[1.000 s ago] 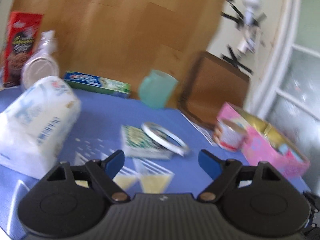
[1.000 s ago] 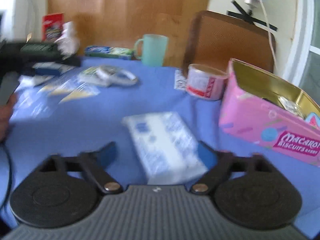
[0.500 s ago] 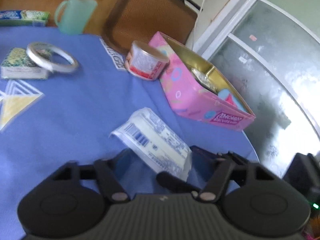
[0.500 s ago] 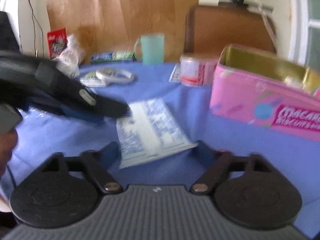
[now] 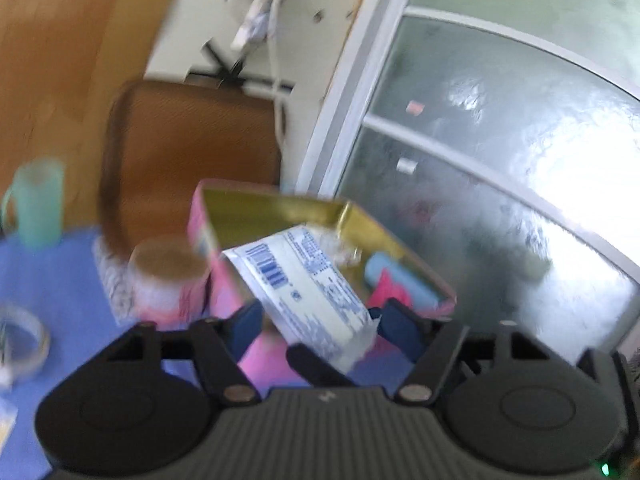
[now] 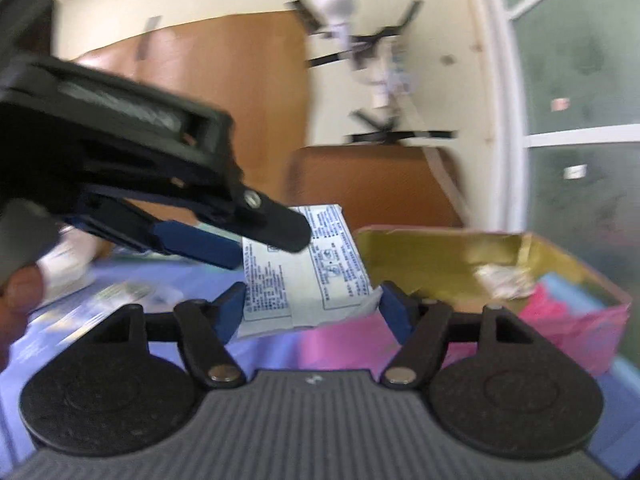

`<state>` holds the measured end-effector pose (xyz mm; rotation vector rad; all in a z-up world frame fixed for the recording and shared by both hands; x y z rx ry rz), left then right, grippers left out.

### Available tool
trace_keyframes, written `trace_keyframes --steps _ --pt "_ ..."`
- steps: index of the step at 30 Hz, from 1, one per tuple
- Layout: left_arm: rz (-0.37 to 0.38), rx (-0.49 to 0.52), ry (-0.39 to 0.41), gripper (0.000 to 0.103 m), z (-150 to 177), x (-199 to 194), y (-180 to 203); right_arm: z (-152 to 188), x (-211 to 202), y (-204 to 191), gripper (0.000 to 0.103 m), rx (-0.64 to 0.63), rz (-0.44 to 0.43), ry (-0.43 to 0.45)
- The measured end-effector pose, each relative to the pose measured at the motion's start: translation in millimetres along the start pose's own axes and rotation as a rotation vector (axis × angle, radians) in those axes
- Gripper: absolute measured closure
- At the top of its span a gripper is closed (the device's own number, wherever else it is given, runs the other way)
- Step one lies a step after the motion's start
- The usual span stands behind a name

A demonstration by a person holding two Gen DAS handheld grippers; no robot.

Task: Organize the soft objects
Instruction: 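Carry the white packet into the pink tin and open the right gripper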

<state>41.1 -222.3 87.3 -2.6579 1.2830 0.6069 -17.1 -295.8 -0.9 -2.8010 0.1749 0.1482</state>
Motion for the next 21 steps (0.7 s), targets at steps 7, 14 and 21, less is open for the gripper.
trace_keyframes --steps 7,14,21 --pt "-0.073 -0.076 -0.012 0.023 13.8 10.8 -15.5 -25.6 36.5 76.5 0.011 0.087 0.139 0.013" --pt "-0.248 -0.184 -0.106 0.022 72.0 -16.1 -76.7 -3.7 -2.5 78.6 0.075 0.195 0.090 0.026" --pt "-0.424 -0.265 -0.103 0.022 124.4 -79.6 -126.9 -3.2 -2.6 31.8 0.079 0.164 -0.077 -0.069"
Point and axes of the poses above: each gripper's, at about its wrist camera, not at the fingertips, and x roughly the way its jaws point, y to its right, z to its underside, the point moved 5 cm from there along x, roughly the way its jaws point, and after that the axes turned 15 degrees about x, right-handed, at the moved point
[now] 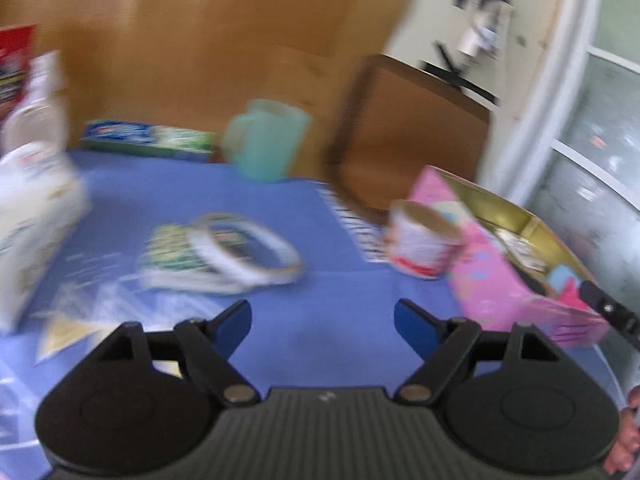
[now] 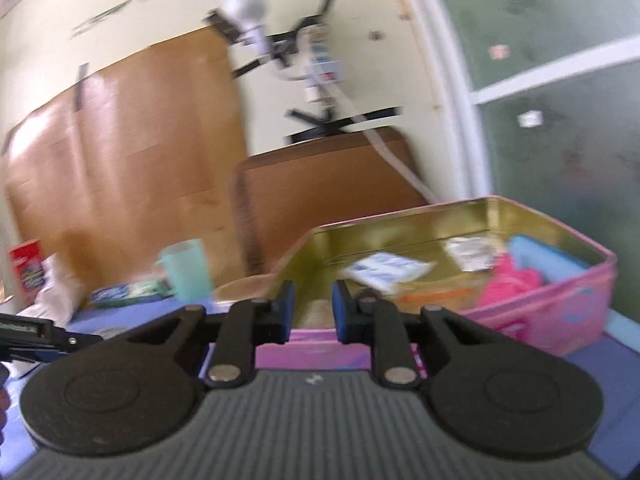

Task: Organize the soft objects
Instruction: 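Carry the white packet into the pink tin and open the right gripper, then reach the right gripper toward the clear tape roll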

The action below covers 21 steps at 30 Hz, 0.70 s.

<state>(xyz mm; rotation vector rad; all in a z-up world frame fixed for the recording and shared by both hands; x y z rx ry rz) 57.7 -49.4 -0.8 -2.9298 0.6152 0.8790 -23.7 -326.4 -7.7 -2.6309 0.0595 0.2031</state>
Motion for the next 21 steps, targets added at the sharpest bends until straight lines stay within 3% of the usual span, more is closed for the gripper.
trace_keyframes --steps 4,5,8,9,15,19,21 --pt "-0.130 -0.050 0.008 0.020 18.7 -15.3 -50.0 23.1 13.4 -41.9 0.076 -0.049 -0.097 -0.140" --pt "-0.149 -0.072 0.009 0.018 23.8 -17.7 -60.1 30.2 21.0 -54.1 0.071 -0.067 -0.117 -0.189" --pt "-0.129 -0.194 0.048 0.014 31.8 -21.0 -85.6 50.7 46.3 -92.7 0.056 -0.126 -0.183 -0.316" --pt "-0.130 -0.227 0.067 0.013 32.5 -22.4 -91.3 57.0 55.4 -105.2 0.055 -0.149 -0.198 -0.341" --pt "-0.102 -0.259 0.098 0.013 33.3 -25.6 -96.9 96.5 115.1 -171.4 0.055 -0.449 -0.222 -0.429" --pt "-0.092 -0.244 0.119 0.013 33.8 -27.5 -93.1 112.9 135.5 -185.3 0.057 -0.504 -0.227 -0.467" --pt "-0.089 -0.234 0.129 0.013 33.3 -28.1 -90.6 116.1 134.4 -185.5 0.076 -0.530 -0.210 -0.458"
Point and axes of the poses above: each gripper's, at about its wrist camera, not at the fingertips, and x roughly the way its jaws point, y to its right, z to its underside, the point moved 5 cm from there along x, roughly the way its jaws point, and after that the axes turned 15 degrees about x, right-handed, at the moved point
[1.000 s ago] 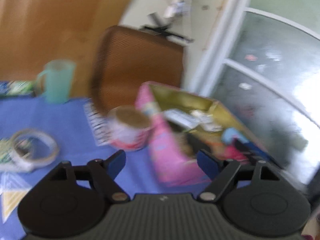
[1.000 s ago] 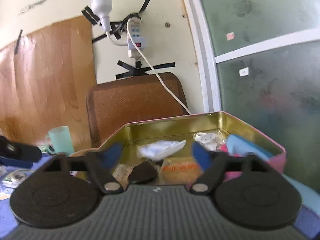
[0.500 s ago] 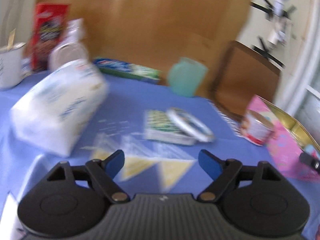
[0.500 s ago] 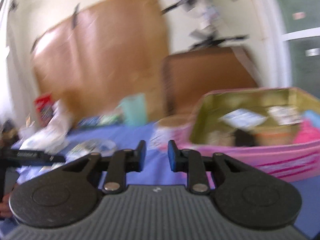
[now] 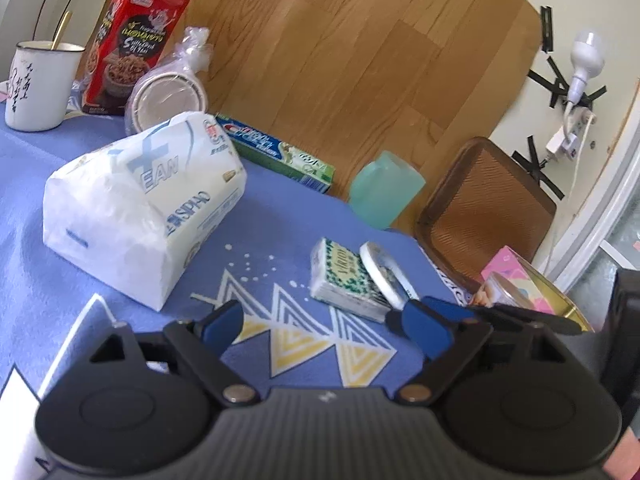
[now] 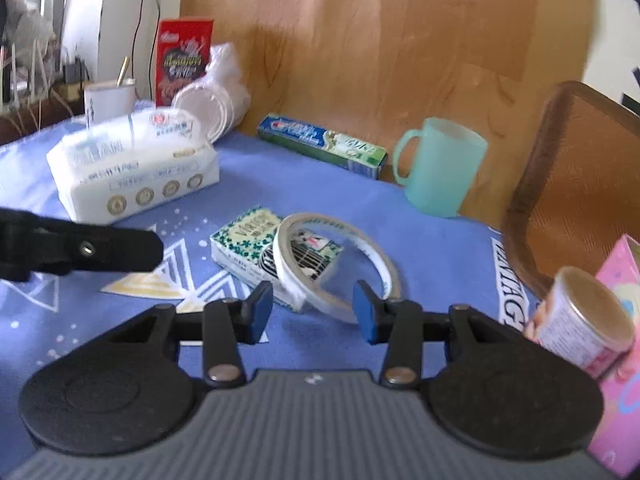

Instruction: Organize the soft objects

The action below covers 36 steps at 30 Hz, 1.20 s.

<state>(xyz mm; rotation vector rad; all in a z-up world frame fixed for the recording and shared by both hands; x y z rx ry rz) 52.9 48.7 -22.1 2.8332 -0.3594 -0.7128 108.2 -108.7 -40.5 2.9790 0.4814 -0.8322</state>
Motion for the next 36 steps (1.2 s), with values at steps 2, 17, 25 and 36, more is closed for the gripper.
trace_keyframes --steps 2,17,25,36 --pt "0.005 0.006 0.003 0.013 -0.5 0.1 0.7 3.4 -7.7 -0.9 0.087 -0.021 0.003 0.007" --pt "0.046 0.052 -0.046 0.011 -2.5 7.3 10.5 66.0 -103.2 35.5 0.064 0.153 -0.008 0.011" --pt "0.069 0.108 -0.118 0.027 -17.8 38.0 32.2 43.9 -62.3 18.7 0.046 0.218 -0.061 -0.030" --pt "0.196 0.204 -0.226 0.082 7.6 48.0 86.5 43.5 -58.8 20.3 0.041 0.297 -0.029 -0.015"
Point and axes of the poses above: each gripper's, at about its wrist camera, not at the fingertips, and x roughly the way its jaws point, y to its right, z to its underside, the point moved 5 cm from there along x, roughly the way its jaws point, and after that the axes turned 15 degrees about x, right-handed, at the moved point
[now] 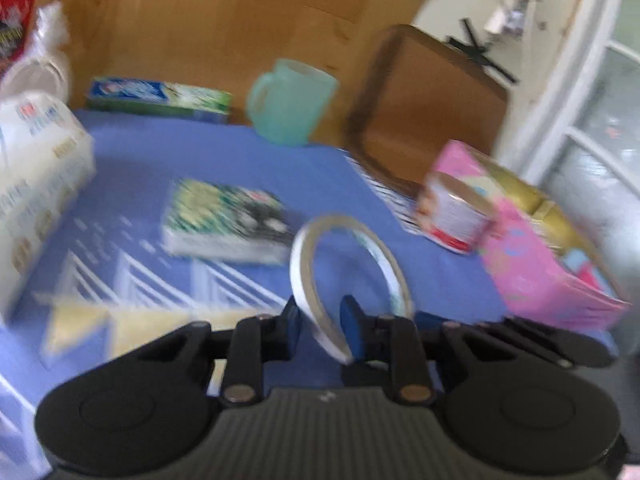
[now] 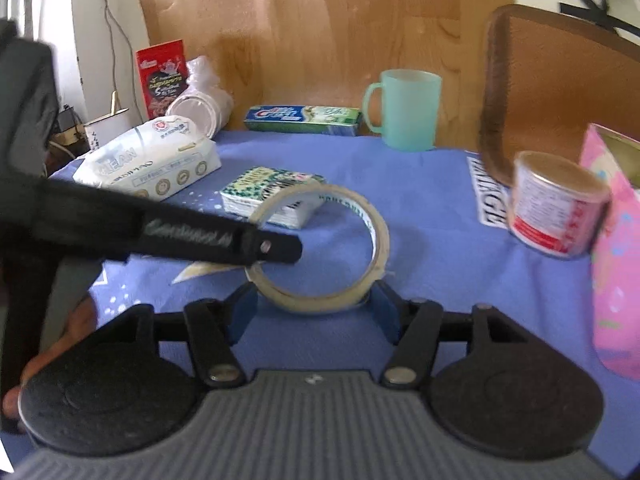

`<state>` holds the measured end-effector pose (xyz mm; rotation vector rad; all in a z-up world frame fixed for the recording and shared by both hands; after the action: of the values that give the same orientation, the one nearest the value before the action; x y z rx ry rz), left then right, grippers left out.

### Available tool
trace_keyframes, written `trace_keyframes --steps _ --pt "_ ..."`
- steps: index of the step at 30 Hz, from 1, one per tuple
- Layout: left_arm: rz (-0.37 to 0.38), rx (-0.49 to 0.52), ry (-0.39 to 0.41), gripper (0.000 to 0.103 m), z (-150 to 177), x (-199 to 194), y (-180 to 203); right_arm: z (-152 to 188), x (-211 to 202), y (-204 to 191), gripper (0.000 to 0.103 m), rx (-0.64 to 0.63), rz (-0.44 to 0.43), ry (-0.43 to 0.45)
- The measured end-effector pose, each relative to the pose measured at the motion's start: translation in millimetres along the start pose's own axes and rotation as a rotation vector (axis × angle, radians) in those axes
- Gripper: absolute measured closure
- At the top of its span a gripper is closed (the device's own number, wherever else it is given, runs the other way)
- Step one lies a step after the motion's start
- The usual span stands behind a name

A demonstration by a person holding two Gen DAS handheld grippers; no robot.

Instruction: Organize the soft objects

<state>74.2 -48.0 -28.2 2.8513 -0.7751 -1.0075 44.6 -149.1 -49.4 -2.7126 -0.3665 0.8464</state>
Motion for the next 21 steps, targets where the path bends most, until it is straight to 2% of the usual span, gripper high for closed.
trace_keyframes --steps 2,3,4,6,8,9,11,12,15,16,17,19,21 --pt "0.042 0.002 0.008 0.082 7.1 -5.1 17.6 10.3 -17.7 6.3 0.044 -0.004 0.015 0.029" --pt "0.046 0.025 0.011 0.082 9.3 -7.2 28.1 15.1 -25.9 10.6 0.051 -0.001 0.023 0.036" --pt "0.061 0.045 0.004 0.082 12.0 -7.5 39.0 21.1 -35.2 12.4 0.054 0.005 0.037 0.047" --pt "0.134 0.051 -0.012 0.082 16.8 -6.6 57.1 31.0 -52.6 12.3 0.064 -0.016 0.055 0.073" --pt "0.198 0.071 -0.023 0.082 20.2 -5.6 74.9 40.4 -65.0 10.4 0.064 -0.049 0.075 0.077" --pt "0.207 0.100 -0.027 0.081 22.3 -4.8 85.1 46.8 -70.9 9.7 0.063 -0.071 0.090 0.080" --pt "0.186 0.150 -0.009 0.067 25.4 -5.6 97.1 58.4 -80.4 12.4 0.060 -0.099 0.111 0.101" --pt "0.182 0.177 0.002 0.063 26.0 -6.2 102.3 62.3 -85.5 16.1 0.054 -0.095 0.115 0.120" --pt "0.155 0.207 0.018 0.045 27.2 -9.7 106.5 65.7 -90.9 36.3 0.040 0.000 0.108 0.138" --pt "0.144 0.202 0.024 0.035 27.5 -10.8 105.0 65.1 -91.2 40.8 0.040 0.030 0.087 0.145" --pt "0.134 0.195 0.030 0.020 27.0 -12.4 103.1 65.0 -90.1 43.9 0.040 0.036 0.077 0.155" --pt "0.107 0.166 0.039 0.006 26.2 -14.9 94.4 67.2 -86.5 40.9 0.037 0.017 0.084 0.180" --pt "0.107 0.121 0.043 0.005 23.8 -13.1 86.8 71.3 -83.7 37.2 0.032 0.011 0.091 0.216"
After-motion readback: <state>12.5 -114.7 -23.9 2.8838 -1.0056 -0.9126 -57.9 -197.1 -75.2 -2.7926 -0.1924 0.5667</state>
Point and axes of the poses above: each gripper's, at about its wrist camera, not at the fingertips, and x roughly the way its jaws point, y to its right, z to its underside, the point moved 5 cm from there along x, roughly the way its jaws point, and after that the axes turned 15 degrees about x, right-handed, at the moved point
